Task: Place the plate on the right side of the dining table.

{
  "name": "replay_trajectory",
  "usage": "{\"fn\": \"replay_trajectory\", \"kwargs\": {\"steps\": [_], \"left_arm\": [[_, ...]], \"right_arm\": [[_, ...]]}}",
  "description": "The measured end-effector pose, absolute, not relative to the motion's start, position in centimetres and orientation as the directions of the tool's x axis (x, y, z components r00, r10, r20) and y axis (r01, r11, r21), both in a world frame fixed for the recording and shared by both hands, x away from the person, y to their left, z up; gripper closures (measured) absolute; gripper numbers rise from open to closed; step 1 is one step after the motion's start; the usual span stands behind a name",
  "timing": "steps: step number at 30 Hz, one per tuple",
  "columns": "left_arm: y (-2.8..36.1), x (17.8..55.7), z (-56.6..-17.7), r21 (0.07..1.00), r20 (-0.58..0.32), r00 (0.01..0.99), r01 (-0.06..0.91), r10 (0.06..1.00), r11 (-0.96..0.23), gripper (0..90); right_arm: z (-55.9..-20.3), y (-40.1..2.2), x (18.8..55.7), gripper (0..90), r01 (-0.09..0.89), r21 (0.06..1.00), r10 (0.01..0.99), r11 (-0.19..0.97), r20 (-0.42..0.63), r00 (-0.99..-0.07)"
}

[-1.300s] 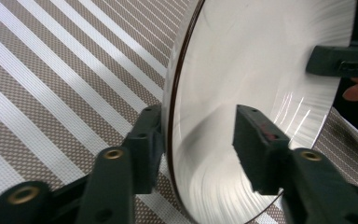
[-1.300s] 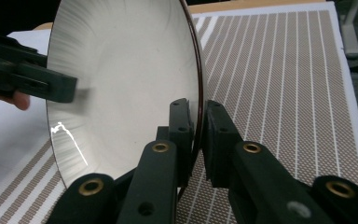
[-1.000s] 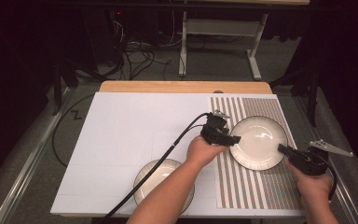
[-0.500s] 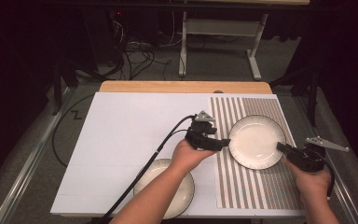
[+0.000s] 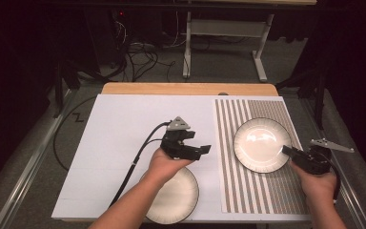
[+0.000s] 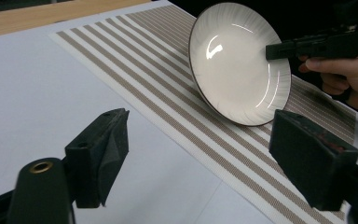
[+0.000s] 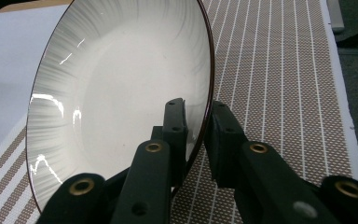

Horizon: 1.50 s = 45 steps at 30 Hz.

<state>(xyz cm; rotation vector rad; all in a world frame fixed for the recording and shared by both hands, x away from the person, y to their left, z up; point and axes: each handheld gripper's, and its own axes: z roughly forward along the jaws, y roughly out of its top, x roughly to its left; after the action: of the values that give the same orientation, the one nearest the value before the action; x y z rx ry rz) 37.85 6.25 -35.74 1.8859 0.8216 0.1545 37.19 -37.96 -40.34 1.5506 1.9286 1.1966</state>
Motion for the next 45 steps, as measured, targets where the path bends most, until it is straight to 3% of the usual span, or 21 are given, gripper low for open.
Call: {"fn": "replay_trajectory", "kwargs": {"steps": [17,30,45], "left_arm": [[14.9,33.7,-36.3,0.881,-0.229,0.73,0.437,0.644,-0.182,14.9],[20.9,30.1,-37.8,0.891,-0.206,0.677,0.428,0.707,-0.151,2.6],[24.5,28.3,-38.7,0.913,-0.209,0.649,0.398,0.731,-0.093,0.3]], "right_arm": [[-40.1,-37.6,37.7,81.4,0.606,0.795,0.936,0.03,0.19,-0.295],[-40.2,-37.5,37.9,81.1,0.615,0.789,0.94,0.019,0.196,-0.28],[-40.8,-37.8,38.6,79.4,0.66,0.751,0.944,-0.03,0.237,-0.228]]}}
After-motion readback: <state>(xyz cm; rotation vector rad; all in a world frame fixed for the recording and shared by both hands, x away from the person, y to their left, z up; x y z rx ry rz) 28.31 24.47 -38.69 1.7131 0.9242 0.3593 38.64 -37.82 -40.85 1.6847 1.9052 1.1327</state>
